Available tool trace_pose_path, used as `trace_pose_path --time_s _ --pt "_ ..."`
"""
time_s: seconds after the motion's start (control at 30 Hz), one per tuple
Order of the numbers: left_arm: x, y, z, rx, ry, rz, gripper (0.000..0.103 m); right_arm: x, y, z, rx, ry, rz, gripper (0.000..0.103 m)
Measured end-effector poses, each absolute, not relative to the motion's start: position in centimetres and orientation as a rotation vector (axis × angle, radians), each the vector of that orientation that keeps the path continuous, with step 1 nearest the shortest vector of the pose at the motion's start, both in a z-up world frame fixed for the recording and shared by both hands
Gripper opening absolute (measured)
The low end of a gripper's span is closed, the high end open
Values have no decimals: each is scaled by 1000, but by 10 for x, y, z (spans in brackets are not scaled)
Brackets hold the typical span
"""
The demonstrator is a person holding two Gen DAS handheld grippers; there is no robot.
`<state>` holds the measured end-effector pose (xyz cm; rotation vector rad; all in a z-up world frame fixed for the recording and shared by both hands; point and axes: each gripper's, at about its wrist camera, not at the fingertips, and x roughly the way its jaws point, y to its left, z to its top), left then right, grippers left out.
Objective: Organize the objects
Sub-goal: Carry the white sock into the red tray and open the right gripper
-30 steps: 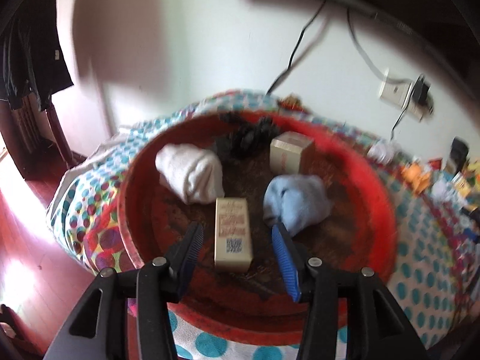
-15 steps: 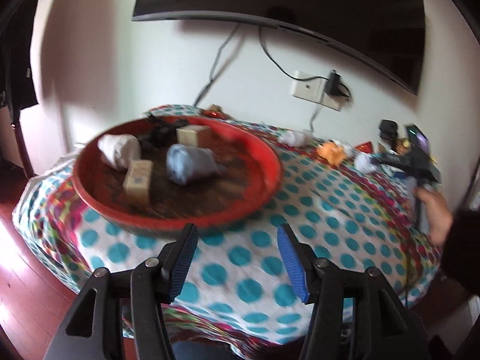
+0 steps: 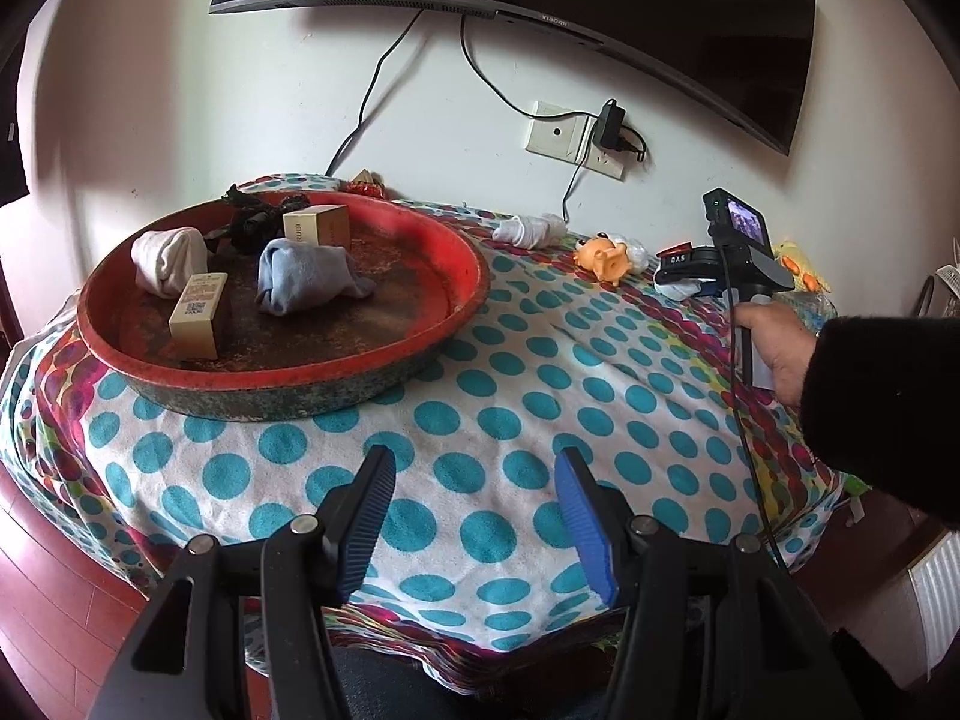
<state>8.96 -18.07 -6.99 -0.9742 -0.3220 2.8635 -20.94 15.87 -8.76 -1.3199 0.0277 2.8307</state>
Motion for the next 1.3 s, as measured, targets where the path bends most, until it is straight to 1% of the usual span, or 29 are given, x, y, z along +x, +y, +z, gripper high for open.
trace_pose_path --time_s 0.13,0.4,0.8,1.03,1.3 --pt "92 -179 -67 -968 -321 2871 57 -201 158 -76 -1289 -25 2830 53" --pt "104 -175 -54 -923 -278 2946 57 -164 148 -25 -1177 -102 2871 53" --pt "130 -188 -41 -894 -268 3051 57 -87 72 57 -1011 -223 3028 53" --pt "141 -210 -40 -912 -356 3104 57 -57 25 85 -943 -300 3116 53" --pt "147 -234 -43 -937 -489 3154 57 -33 -24 89 -945 -385 3196 54"
